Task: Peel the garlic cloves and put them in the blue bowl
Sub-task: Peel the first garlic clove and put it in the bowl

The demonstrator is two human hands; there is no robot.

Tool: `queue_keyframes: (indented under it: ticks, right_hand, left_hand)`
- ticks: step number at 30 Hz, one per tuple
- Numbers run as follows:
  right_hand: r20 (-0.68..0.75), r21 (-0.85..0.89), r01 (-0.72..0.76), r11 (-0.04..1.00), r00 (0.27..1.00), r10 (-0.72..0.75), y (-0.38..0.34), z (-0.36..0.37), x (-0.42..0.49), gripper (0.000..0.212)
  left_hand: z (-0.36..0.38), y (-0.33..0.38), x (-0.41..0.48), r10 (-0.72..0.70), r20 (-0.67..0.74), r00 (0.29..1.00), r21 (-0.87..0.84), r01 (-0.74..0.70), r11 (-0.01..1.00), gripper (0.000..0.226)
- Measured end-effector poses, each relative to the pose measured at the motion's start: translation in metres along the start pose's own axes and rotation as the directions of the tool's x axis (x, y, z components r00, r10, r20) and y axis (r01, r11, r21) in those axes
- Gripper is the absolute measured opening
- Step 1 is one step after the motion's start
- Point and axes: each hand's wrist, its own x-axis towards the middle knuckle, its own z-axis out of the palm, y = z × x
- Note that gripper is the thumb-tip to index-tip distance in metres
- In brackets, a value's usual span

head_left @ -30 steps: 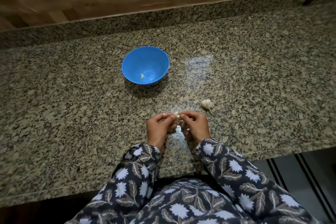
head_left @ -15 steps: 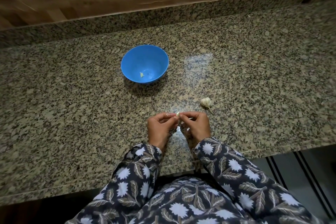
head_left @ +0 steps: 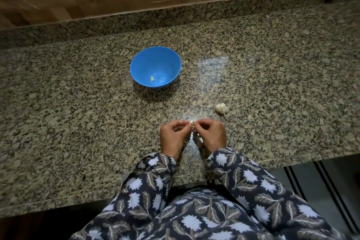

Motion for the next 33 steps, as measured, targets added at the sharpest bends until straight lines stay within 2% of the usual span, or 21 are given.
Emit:
queue_keyframes:
  ticks: [3, 8, 14, 16, 19, 21, 26, 33]
  right_hand:
    - [0.006, -0.001, 0.003, 1.0, 1.0, -0.003, 0.0, 0.0, 0.0, 0.016]
    - [0.0, -0.003, 0.017, 1.0, 1.0, -0.017, 0.002, 0.001, 0.0, 0.015]
    - [-0.014, 0.116, 0.003, 0.993, 1.0, -0.001, 0.007, -0.004, 0.005, 0.006]
    - [0.035, 0.138, 0.051, 0.989, 0.998, -0.057, 0.007, -0.004, 0.006, 0.006]
    - [0.127, 0.166, 0.136, 0.977, 0.979, -0.158, 0.005, 0.0, 0.002, 0.02]
    - [0.14, 0.101, 0.232, 0.967, 0.959, -0.245, 0.004, 0.0, -0.002, 0.028]
    - [0.036, -0.094, 0.416, 0.905, 0.91, -0.414, 0.01, 0.0, -0.001, 0.022]
    - [-0.011, -0.236, 0.628, 0.742, 0.761, -0.648, 0.015, 0.003, 0.001, 0.018]
  left_hand:
    - [-0.002, 0.004, 0.0, -0.1, 0.034, 0.994, -0.107, 0.103, 0.989, 0.009]
    - [-0.005, 0.007, -0.004, -0.295, 0.122, 0.948, -0.357, 0.319, 0.878, 0.011]
    - [-0.011, 0.008, -0.005, -0.314, 0.18, 0.932, -0.439, 0.362, 0.822, 0.013]
    - [-0.013, 0.008, -0.005, -0.32, 0.168, 0.933, -0.44, 0.361, 0.822, 0.017]
    - [-0.013, 0.009, -0.004, -0.318, 0.124, 0.94, -0.406, 0.341, 0.848, 0.017]
    - [-0.013, 0.012, -0.005, -0.308, 0.117, 0.944, -0.395, 0.329, 0.858, 0.016]
    - [-0.013, 0.012, -0.003, -0.288, 0.099, 0.953, -0.323, 0.304, 0.896, 0.016]
    - [-0.012, 0.012, -0.001, -0.253, 0.087, 0.964, -0.241, 0.266, 0.933, 0.012]
